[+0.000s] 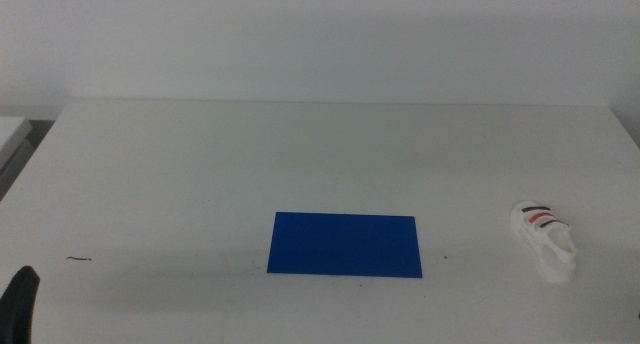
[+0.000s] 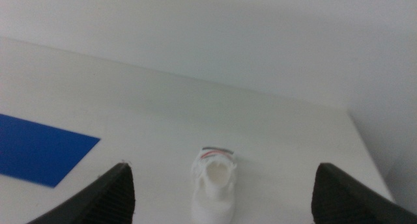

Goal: Use one arm to grab the shoe from the table and place it on the mat.

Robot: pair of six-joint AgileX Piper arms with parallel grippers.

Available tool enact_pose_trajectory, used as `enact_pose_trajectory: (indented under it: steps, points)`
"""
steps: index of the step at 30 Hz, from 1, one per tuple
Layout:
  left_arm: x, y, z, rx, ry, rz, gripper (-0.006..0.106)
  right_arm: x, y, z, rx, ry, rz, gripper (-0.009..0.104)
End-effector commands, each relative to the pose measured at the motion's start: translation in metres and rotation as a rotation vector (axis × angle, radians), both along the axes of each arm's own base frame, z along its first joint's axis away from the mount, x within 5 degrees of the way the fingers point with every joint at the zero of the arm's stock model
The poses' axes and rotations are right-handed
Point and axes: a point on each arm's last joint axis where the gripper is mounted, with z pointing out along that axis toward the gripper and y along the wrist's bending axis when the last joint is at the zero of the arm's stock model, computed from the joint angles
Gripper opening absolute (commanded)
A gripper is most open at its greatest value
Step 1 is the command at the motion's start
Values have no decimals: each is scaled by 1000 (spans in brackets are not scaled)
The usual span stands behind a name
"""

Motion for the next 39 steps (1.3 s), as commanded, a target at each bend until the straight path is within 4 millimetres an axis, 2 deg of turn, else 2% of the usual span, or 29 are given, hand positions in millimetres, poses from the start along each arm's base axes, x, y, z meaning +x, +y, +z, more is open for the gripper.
enact_pose_trajectory:
  steps: [1, 5, 9, 11, 14, 16, 18, 22, 26, 33, 39]
  points:
    - [0, 0, 0, -4, -1, 2, 94, 1, 0, -3, 6, 35, -6, 93]
    - [0, 0, 0, -4, -1, 2, 94, 3, 0, 33, -5, 149, -4, 93]
    - [0, 0, 0, -4, -1, 2, 94, 14, 3, 95, 7, 245, 6, 93]
    - [0, 0, 0, -4, -1, 2, 94, 25, 9, 126, 62, 303, 33, 93]
    - [0, 0, 0, -4, -1, 2, 94, 47, 22, 155, 176, 465, 108, 93]
    - [0, 0, 0, -4, -1, 2, 94, 68, 26, 169, 127, 502, 139, 93]
    - [0, 0, 0, -4, -1, 2, 94, 85, 29, 177, 148, 637, 123, 93]
    - [0, 0, 0, -4, -1, 2, 94, 134, 27, 170, 164, 938, -30, 93]
    - [0, 0, 0, -4, -1, 2, 94, 175, 25, 152, 116, 1046, -121, 93]
    - [0, 0, 0, -4, -1, 2, 94, 231, 30, 87, 73, 1214, -152, 93]
    - [0, 0, 0, -4, -1, 2, 94, 266, 23, 41, -23, 1214, -251, 93]
